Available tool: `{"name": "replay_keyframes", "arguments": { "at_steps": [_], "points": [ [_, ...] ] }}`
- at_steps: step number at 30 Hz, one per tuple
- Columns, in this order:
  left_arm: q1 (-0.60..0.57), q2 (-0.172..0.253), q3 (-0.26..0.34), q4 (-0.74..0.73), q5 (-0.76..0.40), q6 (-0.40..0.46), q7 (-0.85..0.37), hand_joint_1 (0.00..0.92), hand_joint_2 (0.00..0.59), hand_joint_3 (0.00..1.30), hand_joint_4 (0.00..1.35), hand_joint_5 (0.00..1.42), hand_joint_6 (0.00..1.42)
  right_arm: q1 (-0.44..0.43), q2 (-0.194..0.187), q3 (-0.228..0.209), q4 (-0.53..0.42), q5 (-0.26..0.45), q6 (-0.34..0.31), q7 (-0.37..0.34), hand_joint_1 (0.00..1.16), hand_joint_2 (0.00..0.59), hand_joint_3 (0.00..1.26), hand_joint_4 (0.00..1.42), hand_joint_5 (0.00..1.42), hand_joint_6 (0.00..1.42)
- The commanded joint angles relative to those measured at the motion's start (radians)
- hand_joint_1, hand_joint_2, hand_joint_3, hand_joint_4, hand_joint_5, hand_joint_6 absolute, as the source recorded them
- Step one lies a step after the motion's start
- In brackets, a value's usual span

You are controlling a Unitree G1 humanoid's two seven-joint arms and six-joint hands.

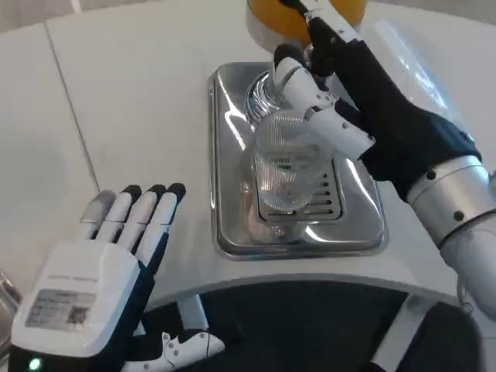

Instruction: Grasp the cup under the faucet to collect the drink, then remove the cup.

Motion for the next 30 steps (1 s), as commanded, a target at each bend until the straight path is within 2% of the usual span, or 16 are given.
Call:
{"name": "replay_keyframes", "arguments": {
  "at_steps": [1, 9, 16, 22, 30],
  "points": [
    [0.000, -0.011, -0.019, 0.007, 0.005, 0.002, 0.006, 0.000, 0.075, 0.00, 0.00, 0.00, 0.00, -0.013, -0.032, 0.041, 0.028, -0.038, -0.006, 0.070, 0.00, 0.570, 0.07, 0.00, 0.00, 0.00],
    [-0.062, -0.038, -0.063, 0.031, 0.025, 0.020, 0.004, 0.000, 0.071, 0.00, 0.00, 0.00, 0.00, -0.033, -0.045, 0.059, 0.043, -0.098, 0.000, 0.146, 0.00, 0.561, 0.07, 0.00, 0.00, 0.00],
    [-0.099, -0.039, -0.089, 0.060, 0.046, 0.042, 0.006, 0.000, 0.067, 0.00, 0.00, 0.00, 0.00, -0.077, -0.048, 0.061, 0.052, -0.134, 0.019, 0.240, 0.00, 0.560, 0.08, 0.00, 0.00, 0.00],
    [-0.158, -0.042, -0.095, 0.129, 0.051, 0.069, 0.020, 0.000, 0.069, 0.00, 0.00, 0.00, 0.00, -0.081, -0.032, 0.044, 0.032, -0.157, 0.028, 0.265, 0.00, 0.560, 0.08, 0.00, 0.00, 0.00],
    [-0.272, -0.044, -0.110, 0.217, 0.034, 0.105, 0.035, 0.000, 0.069, 0.00, 0.00, 0.00, 0.00, -0.053, -0.013, 0.013, 0.019, -0.146, 0.010, 0.260, 0.00, 0.556, 0.08, 0.00, 0.00, 0.00]
  ]
}}
